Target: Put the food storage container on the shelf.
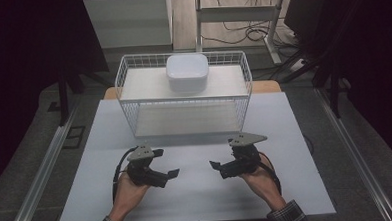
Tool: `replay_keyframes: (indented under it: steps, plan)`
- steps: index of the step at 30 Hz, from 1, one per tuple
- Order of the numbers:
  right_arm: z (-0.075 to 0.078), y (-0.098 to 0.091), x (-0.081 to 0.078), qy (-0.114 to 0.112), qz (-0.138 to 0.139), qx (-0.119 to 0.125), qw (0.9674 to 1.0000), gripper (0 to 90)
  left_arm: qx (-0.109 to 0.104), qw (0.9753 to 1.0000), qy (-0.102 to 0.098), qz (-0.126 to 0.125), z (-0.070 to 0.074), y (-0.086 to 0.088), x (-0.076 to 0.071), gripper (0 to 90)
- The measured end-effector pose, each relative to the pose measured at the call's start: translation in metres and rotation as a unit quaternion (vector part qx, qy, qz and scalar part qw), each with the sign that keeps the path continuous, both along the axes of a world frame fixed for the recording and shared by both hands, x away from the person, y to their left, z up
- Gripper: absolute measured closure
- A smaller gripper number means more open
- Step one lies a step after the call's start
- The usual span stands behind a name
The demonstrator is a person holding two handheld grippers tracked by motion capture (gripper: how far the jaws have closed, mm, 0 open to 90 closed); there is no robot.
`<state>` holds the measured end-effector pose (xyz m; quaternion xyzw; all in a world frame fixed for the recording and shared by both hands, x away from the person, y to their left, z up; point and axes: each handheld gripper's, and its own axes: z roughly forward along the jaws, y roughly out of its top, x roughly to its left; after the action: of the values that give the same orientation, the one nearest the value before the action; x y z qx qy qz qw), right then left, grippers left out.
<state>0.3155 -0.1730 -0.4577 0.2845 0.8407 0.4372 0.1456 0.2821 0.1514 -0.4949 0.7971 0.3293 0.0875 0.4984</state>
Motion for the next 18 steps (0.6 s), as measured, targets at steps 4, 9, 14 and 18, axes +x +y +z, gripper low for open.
replay_keyframes:
  steps: [4,9,14,18]
  plan:
    - [-0.003,-0.004,-0.004,0.002,-0.003,-0.003,1.0,0.0,0.001,1.0,0.003,0.004,-0.003,0.003,-0.004,4.1]
    - [-0.005,-0.012,-0.01,0.001,-0.01,-0.001,0.9999,0.0,-0.001,0.9998,0.007,0.016,-0.007,0.013,-0.011,4.0]
    - [-0.005,-0.021,-0.015,-0.002,-0.017,0.0,0.9999,0.0,-0.002,0.9996,0.007,0.027,-0.009,0.022,-0.019,4.0]
    - [-0.006,-0.028,-0.018,-0.001,-0.022,-0.005,0.9997,0.0,-0.002,0.9994,0.009,0.034,-0.01,0.029,-0.025,4.0]
